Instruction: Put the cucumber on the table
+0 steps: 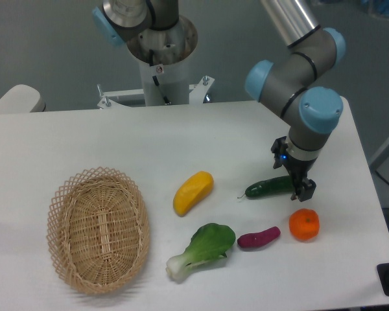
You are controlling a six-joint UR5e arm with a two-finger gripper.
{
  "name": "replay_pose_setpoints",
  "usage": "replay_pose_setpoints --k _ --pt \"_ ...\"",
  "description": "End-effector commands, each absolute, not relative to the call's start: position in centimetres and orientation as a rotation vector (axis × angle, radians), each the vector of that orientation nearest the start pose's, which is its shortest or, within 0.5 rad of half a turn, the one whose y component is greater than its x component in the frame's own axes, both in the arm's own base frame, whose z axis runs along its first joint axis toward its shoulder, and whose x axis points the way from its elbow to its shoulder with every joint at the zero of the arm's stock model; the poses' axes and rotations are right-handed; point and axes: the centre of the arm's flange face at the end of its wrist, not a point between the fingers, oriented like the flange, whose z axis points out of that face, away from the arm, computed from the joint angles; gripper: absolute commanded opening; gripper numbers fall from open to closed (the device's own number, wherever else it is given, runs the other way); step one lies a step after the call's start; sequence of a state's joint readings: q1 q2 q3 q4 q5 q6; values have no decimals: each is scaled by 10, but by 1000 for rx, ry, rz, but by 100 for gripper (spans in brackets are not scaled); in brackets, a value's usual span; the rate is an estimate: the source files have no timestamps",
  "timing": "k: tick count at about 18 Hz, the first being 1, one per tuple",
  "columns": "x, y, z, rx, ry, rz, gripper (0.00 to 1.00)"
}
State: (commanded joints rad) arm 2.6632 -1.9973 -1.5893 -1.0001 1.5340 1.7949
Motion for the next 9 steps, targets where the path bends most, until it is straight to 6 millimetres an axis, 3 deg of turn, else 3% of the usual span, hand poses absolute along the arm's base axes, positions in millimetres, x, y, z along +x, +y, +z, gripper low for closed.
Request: replay_pose_setpoints --k 9 --pt "-475 496 355 -2880 849 340 100"
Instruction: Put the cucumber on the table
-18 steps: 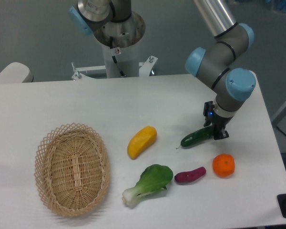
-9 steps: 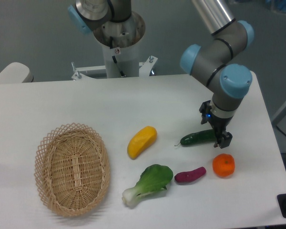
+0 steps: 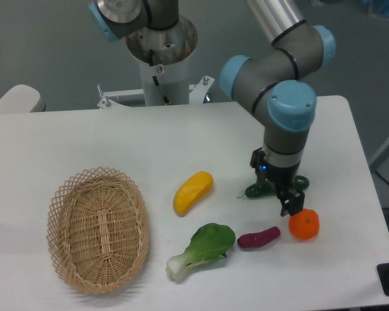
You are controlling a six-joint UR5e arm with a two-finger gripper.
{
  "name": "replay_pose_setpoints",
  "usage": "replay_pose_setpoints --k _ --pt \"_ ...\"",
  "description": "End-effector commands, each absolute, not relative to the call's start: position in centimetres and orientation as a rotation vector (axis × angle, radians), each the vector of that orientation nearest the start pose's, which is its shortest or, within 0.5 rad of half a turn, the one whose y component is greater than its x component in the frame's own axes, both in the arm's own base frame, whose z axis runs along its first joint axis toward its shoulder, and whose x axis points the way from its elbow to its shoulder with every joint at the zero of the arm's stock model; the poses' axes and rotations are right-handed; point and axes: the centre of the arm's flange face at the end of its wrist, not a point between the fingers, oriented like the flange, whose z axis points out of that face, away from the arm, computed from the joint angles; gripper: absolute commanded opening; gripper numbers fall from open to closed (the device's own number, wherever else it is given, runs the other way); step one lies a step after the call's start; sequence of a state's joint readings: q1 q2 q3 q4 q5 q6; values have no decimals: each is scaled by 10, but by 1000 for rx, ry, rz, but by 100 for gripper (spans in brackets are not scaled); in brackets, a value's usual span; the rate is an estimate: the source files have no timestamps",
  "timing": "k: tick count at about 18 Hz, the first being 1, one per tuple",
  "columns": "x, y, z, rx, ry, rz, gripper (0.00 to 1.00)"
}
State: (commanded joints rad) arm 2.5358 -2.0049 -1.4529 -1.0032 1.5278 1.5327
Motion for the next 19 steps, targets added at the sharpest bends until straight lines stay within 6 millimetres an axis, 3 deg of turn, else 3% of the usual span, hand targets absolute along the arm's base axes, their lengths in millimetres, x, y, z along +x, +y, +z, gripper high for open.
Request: replay_pose_setpoints --k 2,8,10,14,19 --pt "-481 503 366 -2885 760 372 100" --pt "-495 508 402 -2854 837 424 100" --pt "-504 498 408 -2840 979 394 100" --pt "-532 463 415 -2803 1052 346 100" --pt "-540 452 417 -2773 1141 354 100"
